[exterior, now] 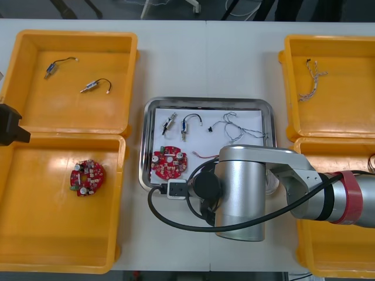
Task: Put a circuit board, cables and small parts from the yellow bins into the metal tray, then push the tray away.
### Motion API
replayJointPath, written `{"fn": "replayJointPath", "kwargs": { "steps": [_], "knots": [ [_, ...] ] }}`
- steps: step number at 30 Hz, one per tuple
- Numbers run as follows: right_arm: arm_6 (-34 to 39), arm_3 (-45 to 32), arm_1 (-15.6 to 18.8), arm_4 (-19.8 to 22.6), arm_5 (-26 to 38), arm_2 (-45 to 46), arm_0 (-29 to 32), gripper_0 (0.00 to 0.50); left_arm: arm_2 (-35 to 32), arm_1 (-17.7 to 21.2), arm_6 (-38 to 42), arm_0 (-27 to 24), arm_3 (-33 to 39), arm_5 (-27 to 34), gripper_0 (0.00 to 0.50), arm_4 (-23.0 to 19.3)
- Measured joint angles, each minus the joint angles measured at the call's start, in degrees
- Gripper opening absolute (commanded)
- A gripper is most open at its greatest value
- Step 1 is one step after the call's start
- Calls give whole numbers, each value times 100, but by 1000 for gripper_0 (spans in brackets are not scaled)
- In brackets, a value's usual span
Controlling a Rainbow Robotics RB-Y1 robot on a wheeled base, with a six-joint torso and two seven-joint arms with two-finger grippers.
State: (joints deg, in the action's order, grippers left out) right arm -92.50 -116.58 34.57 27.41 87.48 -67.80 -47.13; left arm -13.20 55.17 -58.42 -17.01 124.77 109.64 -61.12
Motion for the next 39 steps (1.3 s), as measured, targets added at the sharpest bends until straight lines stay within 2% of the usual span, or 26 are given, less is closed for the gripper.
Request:
{"fn": "replayJointPath", "kwargs": {
  "steps": [7, 12, 18, 22, 30, 39],
  "knots": [
    [-2, 1, 7, -125, 7, 0, -2, 0, 0, 0, 0, 0, 0, 0, 500, 0],
    [-78, 66, 29, -47, -58, 0, -77, 0, 0, 0, 0, 0, 0, 0, 500, 0],
    [-134, 278, 48, 484, -226, 11, -355, 0, 0, 0, 0, 0, 1, 0, 500, 0],
    [-416, 486, 48, 870, -373, 47, -538, 0, 0, 0, 0, 0, 2, 0, 500, 0],
    [-485, 903, 48, 1245, -593, 101, -865, 0, 0, 0, 0, 0, 3, 0, 500, 0],
    [-1276, 1619, 44, 1820, -681, 183, -1358, 0, 0, 0, 0, 0, 4, 0, 500, 0]
  ]
}}
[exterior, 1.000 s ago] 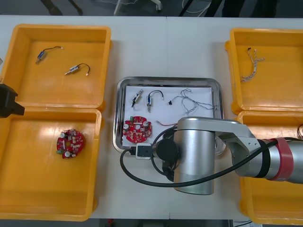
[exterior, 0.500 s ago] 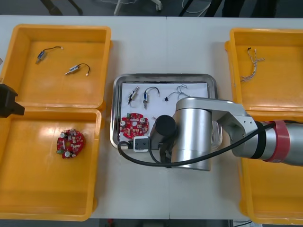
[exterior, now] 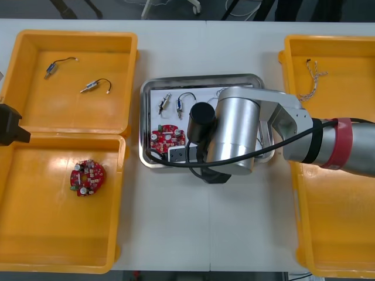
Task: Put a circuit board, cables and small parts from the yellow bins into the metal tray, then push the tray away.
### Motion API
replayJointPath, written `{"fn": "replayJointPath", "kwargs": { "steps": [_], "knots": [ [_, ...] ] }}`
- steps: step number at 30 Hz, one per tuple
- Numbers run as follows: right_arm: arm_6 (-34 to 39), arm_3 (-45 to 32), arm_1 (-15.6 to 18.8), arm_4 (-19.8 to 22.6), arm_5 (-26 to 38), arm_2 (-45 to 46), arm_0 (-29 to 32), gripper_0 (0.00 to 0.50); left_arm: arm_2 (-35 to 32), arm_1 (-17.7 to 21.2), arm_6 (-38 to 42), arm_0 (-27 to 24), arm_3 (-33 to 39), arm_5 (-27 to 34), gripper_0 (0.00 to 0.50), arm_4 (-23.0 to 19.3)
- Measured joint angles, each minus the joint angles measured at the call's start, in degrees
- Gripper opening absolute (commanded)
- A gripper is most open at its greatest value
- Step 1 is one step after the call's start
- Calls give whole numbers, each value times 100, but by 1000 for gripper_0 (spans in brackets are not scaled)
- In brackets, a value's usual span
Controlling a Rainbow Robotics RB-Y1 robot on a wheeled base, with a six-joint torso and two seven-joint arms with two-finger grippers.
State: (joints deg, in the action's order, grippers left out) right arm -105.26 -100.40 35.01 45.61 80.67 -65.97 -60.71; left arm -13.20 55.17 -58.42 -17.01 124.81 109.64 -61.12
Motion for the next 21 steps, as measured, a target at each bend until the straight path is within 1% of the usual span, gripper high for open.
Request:
{"fn": "replayJointPath", "kwargs": {
  "steps": [5, 12, 14, 18, 21],
  "knots": [
    [-415, 412, -11, 148, 0, 178, -132, 0, 0, 0, 0, 0, 1, 0, 500, 0],
    [-570, 956, -106, 169, 0, 421, -270, 0, 0, 0, 0, 0, 1, 0, 500, 0],
    [-571, 1063, -157, 6, 0, 516, -270, 0, 0, 0, 0, 0, 2, 0, 500, 0],
    [-571, 1207, -262, -518, -9, 590, -270, 0, 0, 0, 0, 0, 2, 0, 500, 0],
    [-571, 1329, -299, -614, -166, 626, -270, 0, 0, 0, 0, 0, 2, 0, 500, 0]
  ]
}}
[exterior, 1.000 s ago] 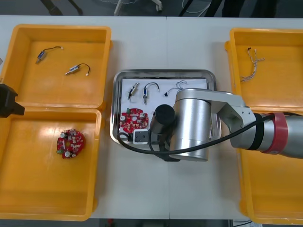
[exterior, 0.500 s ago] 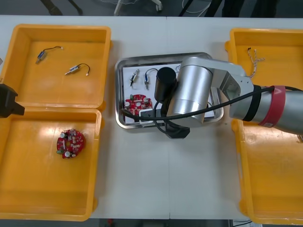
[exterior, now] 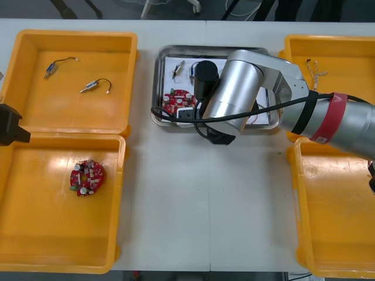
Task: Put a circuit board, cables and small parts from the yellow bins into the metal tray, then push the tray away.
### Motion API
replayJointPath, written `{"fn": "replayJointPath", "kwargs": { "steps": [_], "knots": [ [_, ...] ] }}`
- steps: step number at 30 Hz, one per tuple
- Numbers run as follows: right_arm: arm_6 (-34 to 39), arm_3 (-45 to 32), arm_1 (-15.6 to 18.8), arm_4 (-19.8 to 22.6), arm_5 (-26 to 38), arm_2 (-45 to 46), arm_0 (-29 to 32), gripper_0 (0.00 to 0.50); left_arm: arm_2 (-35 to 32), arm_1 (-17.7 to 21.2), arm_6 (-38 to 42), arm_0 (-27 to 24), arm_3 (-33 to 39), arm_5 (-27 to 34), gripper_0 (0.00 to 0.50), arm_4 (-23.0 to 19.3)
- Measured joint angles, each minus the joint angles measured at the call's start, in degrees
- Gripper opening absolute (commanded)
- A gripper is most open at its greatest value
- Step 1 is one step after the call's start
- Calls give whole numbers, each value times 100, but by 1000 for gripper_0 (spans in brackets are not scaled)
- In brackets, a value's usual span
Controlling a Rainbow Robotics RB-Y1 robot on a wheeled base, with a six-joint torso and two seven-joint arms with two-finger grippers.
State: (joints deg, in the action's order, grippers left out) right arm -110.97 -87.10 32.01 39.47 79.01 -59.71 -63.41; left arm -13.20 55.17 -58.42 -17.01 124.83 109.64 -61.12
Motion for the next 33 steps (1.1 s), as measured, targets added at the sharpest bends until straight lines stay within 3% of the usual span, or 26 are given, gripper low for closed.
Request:
{"fn": "replayJointPath", "kwargs": {
  "steps": [17, 33],
  "knots": [
    [0, 343, -1, -615, -910, 82, 1, 0, 0, 0, 0, 0, 1, 0, 500, 0],
    [-2, 638, -1, -934, -1583, 93, -1, 0, 0, 0, 0, 0, 1, 0, 500, 0]
  ]
}}
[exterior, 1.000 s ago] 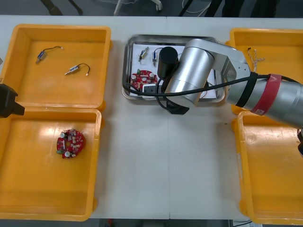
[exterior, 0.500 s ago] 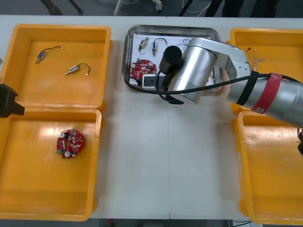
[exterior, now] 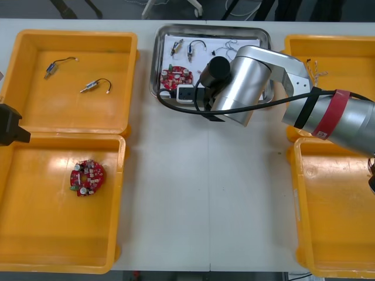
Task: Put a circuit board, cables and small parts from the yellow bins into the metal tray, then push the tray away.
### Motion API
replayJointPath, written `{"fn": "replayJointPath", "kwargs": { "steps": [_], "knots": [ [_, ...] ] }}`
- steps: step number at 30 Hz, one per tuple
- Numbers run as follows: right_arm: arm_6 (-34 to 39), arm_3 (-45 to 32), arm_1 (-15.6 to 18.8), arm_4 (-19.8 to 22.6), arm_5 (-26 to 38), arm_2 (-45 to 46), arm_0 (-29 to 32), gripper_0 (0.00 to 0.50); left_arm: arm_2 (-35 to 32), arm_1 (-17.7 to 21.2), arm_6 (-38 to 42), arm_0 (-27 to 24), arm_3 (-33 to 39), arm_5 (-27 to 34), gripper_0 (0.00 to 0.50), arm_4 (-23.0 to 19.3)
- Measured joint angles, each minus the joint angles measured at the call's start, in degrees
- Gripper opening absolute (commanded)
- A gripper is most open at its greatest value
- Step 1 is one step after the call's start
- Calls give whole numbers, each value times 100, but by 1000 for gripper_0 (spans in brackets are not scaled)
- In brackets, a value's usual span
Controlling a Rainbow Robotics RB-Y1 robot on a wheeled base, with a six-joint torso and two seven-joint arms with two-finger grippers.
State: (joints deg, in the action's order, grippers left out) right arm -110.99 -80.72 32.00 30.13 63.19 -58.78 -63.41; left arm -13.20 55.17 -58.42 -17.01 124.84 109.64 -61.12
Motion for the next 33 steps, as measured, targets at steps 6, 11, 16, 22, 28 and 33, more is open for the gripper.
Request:
{"fn": "replayJointPath", "kwargs": {
  "steps": [6, 11, 16, 22, 28, 33],
  "knots": [
    [0, 146, 0, -38, -264, 29, -1, 0, 0, 0, 0, 0, 0, 0, 500, 0],
    [0, 321, 0, -75, -503, 42, -26, 0, 0, 0, 0, 0, 0, 0, 500, 0],
    [0, 423, -1, -111, -569, 44, -55, 0, 0, 0, 0, 0, 1, 0, 500, 0],
    [0, 446, -1, -130, -574, 44, -58, 0, 0, 0, 0, 0, 1, 0, 500, 0],
    [0, 453, -1, -131, -580, 45, -61, 335, 0, 0, 0, 0, 1, 0, 500, 0],
    [0, 490, -5, -130, -580, 45, -61, 500, 0, 0, 0, 0, 1, 0, 500, 0]
  ]
}}
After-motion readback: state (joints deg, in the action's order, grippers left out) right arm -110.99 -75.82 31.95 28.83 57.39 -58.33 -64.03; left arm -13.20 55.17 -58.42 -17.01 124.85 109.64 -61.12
